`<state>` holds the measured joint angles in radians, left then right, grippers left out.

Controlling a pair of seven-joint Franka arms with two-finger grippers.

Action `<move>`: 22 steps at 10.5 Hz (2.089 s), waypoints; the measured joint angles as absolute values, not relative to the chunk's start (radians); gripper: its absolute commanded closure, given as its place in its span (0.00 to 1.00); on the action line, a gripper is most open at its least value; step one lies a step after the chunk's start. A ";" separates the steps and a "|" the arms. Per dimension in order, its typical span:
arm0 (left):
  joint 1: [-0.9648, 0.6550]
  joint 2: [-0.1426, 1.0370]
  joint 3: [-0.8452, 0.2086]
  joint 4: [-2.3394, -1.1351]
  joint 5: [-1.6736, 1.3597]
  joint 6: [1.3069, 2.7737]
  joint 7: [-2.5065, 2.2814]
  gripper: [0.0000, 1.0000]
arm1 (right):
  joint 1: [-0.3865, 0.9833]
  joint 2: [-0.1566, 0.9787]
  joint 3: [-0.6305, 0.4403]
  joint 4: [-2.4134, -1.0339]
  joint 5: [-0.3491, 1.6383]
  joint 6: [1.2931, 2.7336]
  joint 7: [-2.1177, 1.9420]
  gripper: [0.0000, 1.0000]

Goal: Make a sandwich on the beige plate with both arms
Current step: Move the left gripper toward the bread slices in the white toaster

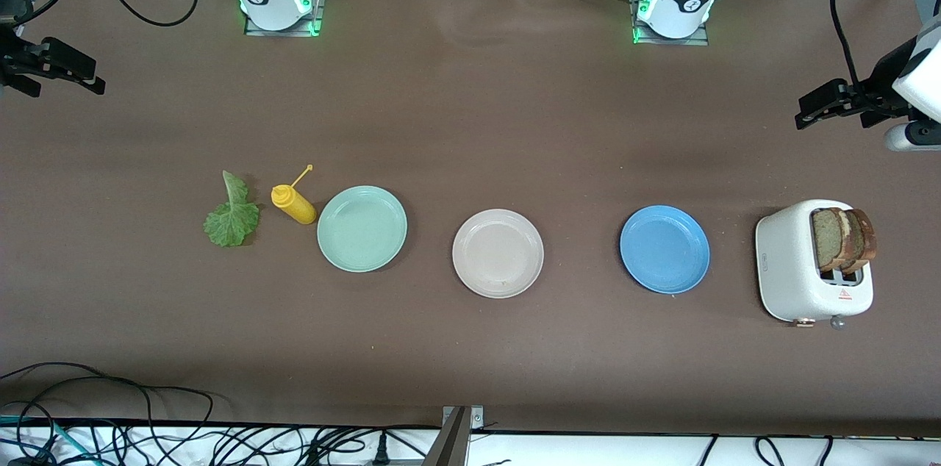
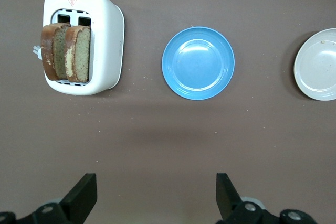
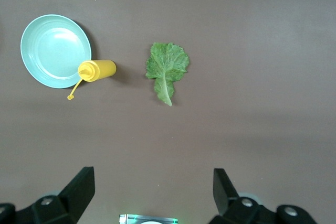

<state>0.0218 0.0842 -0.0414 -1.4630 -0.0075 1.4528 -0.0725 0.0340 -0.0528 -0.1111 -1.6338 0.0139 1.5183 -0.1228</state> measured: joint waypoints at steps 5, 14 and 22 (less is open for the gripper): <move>0.022 0.085 -0.041 -1.463 -0.007 1.453 -0.073 0.00 | 0.039 -0.053 -0.105 -1.633 0.014 1.519 -0.118 0.00; 0.024 0.094 -0.040 -1.463 -0.006 1.477 -0.073 0.00 | 0.040 -0.053 -0.105 -1.632 0.014 1.523 -0.117 0.00; 0.139 0.278 -0.030 -1.470 -0.003 1.720 0.062 0.00 | 0.041 -0.053 -0.104 -1.631 0.014 1.523 -0.117 0.00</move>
